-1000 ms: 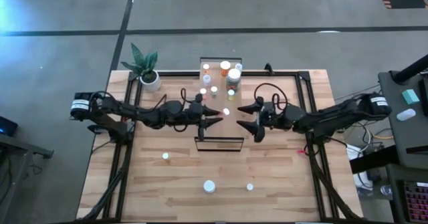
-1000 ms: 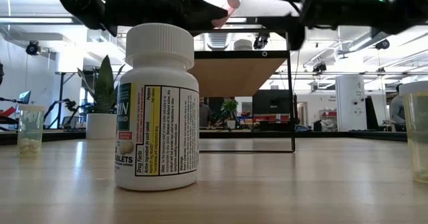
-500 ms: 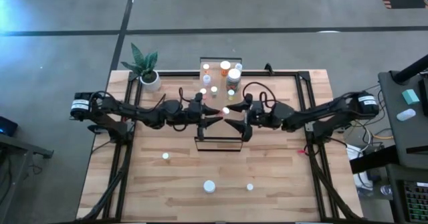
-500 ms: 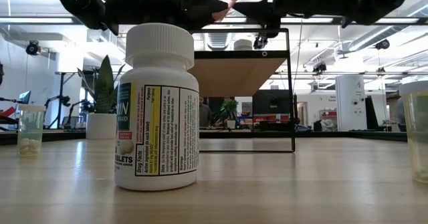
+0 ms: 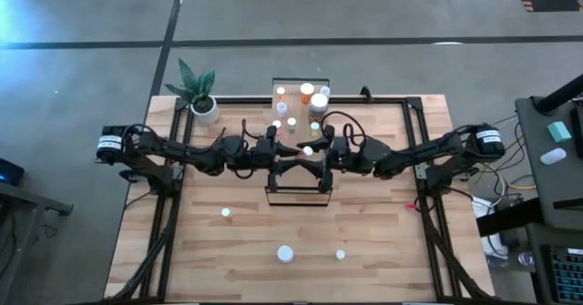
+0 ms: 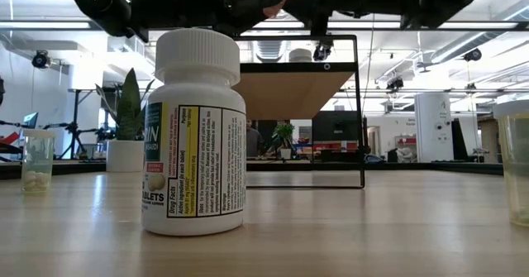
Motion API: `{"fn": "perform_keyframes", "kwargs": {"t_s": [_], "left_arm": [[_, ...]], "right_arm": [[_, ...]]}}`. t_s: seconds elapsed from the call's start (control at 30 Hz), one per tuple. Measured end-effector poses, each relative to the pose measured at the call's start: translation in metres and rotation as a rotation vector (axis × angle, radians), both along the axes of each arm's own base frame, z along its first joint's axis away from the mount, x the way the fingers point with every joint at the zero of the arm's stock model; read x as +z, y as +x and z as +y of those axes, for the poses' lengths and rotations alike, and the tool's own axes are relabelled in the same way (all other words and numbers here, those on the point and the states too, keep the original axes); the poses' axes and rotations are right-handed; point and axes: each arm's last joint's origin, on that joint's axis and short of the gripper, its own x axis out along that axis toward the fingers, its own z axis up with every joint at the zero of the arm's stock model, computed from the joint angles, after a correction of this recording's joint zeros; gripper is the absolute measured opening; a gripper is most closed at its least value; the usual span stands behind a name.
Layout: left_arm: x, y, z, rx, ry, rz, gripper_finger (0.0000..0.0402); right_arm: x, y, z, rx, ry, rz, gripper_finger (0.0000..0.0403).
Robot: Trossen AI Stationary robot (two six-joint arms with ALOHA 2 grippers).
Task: Pick and place medicine bottles onto shelf by color
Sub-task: Put the red pill bottle on the shelf
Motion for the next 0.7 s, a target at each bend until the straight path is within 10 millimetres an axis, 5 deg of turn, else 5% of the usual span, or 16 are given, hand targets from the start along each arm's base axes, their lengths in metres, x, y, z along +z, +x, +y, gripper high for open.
{"fn": "perform_keyframes", "kwargs": {"t_s": [0.3,0.7], "left_arm": [[0.0,0.0,0.0,0.001,0.002,0.0,0.0081],[0.0,0.0,0.0,0.001,0.001,-0.002,0.0081]], "right_arm": [[0.012,-0.009,-0.001,-0.003,-0.006,-0.038,0.0189],[0.008,-0.007,-0.001,-0.005,-0.001,-0.023,0.0098]]}}
